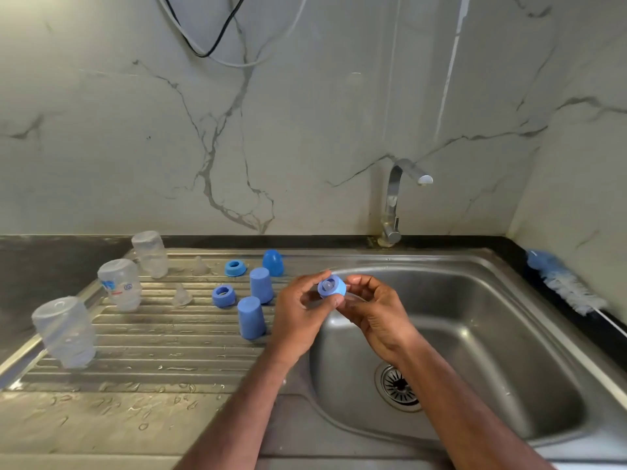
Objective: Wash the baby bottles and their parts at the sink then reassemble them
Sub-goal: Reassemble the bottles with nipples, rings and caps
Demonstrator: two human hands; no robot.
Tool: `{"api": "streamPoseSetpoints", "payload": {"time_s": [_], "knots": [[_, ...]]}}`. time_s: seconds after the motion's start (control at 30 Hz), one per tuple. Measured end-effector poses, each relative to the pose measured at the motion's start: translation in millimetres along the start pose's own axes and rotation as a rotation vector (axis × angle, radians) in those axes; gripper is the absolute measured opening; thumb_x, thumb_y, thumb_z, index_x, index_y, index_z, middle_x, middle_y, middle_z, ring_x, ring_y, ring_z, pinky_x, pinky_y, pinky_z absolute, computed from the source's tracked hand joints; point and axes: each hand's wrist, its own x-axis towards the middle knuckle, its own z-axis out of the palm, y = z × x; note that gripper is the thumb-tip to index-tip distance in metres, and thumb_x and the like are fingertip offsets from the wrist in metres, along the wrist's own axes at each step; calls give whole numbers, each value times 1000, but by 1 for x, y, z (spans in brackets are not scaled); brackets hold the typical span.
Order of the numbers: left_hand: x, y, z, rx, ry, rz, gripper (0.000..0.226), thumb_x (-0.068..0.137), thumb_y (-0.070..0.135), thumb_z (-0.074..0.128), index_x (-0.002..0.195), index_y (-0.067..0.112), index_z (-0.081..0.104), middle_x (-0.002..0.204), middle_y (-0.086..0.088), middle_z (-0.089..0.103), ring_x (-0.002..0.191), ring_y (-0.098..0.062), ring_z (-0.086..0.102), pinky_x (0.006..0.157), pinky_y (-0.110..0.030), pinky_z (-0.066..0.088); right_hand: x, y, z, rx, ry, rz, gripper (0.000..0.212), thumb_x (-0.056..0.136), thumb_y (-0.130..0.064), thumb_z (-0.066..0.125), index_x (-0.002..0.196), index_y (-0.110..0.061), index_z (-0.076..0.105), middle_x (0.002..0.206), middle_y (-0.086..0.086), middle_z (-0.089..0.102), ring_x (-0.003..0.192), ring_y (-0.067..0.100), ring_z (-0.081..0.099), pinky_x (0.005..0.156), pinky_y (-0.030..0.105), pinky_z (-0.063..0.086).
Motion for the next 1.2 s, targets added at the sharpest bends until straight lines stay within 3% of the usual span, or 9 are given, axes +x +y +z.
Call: {"api": "streamPoseSetpoints", "payload": {"time_s": [0.13,0.2,0.33,0.5,0.67,0.8,0.93,1.1,1.2], "knots": [[-1,1,0,-32,-32,-10,45,80,8,83,121,19,70,114,-3,72,105,-14,70,90,-32,59,1,-2,-2,230,4,74,37,87,25,52,110,-5,53,110,26,67,102,37,66,90,40,59],[-3,0,1,-22,-42,-11,47,79,4,83,121,20,69,114,-3,72,105,-12,70,90,-30,59,1,1,-3,224,51,81,34,88,23,54,108,-5,54,105,24,64,93,33,69,85,39,62],[-2,-2,1,-17,-10,-13,50,77,4,84,118,28,68,111,-2,74,103,-13,71,89,-31,59,0,4,-3,-15,105,7,30,85,18,65,107,-3,62,101,16,52,80,22,70,81,35,62],[-2,-1,1,2,-44,28,45,79,11,84,109,42,73,102,-3,76,96,-21,73,83,-41,61,-3,0,0,-411,12,-180,23,90,-12,75,110,-22,76,102,4,71,95,23,73,87,41,61],[-3,-4,0,44,-23,-25,43,77,10,86,108,35,69,101,-3,76,93,-14,74,83,-34,61,4,2,-5,-977,38,-402,29,82,-22,83,92,-46,71,102,-13,64,86,2,64,74,14,52],[-6,0,1,79,-63,18,31,78,11,85,96,32,74,90,-2,75,85,-23,73,76,-45,61,8,6,-9,-1037,27,-439,17,86,-18,80,92,-32,73,96,-13,64,85,0,60,69,11,46],[-9,0,8,154,-124,25,26,77,16,86,100,22,76,89,2,74,83,-21,71,74,-46,60,13,5,-13,-1026,118,-474,9,91,-13,73,88,-21,71,87,-11,66,85,2,59,69,8,42],[-5,1,8,196,-115,-27,24,71,16,90,91,19,78,80,5,75,74,-11,72,69,-44,60,3,1,-10,-1186,-28,-707,6,90,-4,69,89,-10,71,85,-2,68,84,8,56,74,13,44],[-8,3,6,172,-131,-49,24,71,16,90,93,18,79,81,7,76,75,-10,72,69,-38,61,4,-1,-9,-1227,-71,-727,8,88,-3,67,87,-10,69,83,-2,67,81,10,55,71,14,42]]}}
